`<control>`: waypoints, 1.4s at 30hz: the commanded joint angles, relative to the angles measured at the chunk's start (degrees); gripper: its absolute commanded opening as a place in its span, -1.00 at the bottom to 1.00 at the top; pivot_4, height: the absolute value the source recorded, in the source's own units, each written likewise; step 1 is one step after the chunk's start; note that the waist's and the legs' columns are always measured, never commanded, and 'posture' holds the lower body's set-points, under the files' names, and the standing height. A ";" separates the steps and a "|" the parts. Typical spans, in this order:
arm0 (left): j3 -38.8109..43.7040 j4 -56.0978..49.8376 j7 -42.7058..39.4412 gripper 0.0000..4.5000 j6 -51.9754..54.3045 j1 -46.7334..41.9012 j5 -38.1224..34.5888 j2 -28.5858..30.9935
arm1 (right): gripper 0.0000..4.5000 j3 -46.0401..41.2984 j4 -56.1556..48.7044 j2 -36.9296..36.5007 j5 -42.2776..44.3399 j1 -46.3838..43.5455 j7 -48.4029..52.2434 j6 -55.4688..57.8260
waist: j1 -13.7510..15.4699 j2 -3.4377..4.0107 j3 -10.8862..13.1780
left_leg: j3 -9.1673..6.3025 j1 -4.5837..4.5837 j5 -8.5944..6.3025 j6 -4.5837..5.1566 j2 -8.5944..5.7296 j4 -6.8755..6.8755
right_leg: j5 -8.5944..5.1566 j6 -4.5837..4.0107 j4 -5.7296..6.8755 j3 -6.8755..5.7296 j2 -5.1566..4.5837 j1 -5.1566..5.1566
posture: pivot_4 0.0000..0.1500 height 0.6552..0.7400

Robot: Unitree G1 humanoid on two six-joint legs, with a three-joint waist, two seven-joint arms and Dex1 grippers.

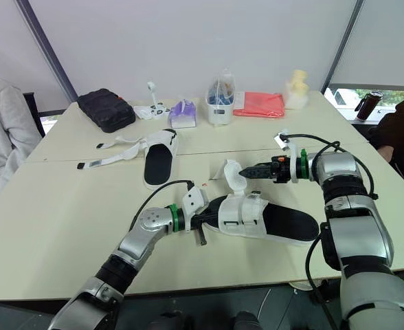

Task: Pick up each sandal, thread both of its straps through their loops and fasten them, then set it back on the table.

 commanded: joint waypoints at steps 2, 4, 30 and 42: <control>-1.38 1.93 0.08 -1.00 1.76 1.52 1.51 0.67 | 0.96 0.08 3.98 2.06 -1.36 -2.72 1.27 -4.84 | 0.03 0.00 0.00 | 0.00 0.00 0.00 0.00 0.00 0.00 | 0.00 0.00 0.00 0.00 0.00 0.00 | 1.00 1.00; -1.31 1.44 0.23 -1.00 1.97 1.85 1.53 0.90 | 0.96 0.17 5.49 3.21 -1.87 -3.33 2.21 -6.19 | -0.01 0.00 0.00 | 0.00 0.00 0.00 0.00 0.00 0.00 | 0.00 0.00 0.00 0.00 0.00 -0.02 | 1.00 1.00; -0.67 0.62 2.51 -1.00 2.62 2.70 1.27 0.90 | 0.96 -9.85 13.80 11.29 1.74 -14.83 -1.92 1.40 | -0.25 0.03 -0.01 | 0.00 0.00 0.02 -0.05 0.02 -0.06 | 0.00 -0.01 0.15 0.01 0.00 -0.16 | 1.00 1.00; -0.58 1.54 2.44 -1.00 2.47 2.14 1.05 0.48 | 0.58 -12.62 14.00 11.56 1.64 -15.51 -4.49 0.61 | -0.16 0.03 -0.01 | 0.01 0.00 0.02 -0.06 0.01 -0.05 | 0.00 -0.01 0.15 0.00 0.00 -0.14 | 1.00 1.00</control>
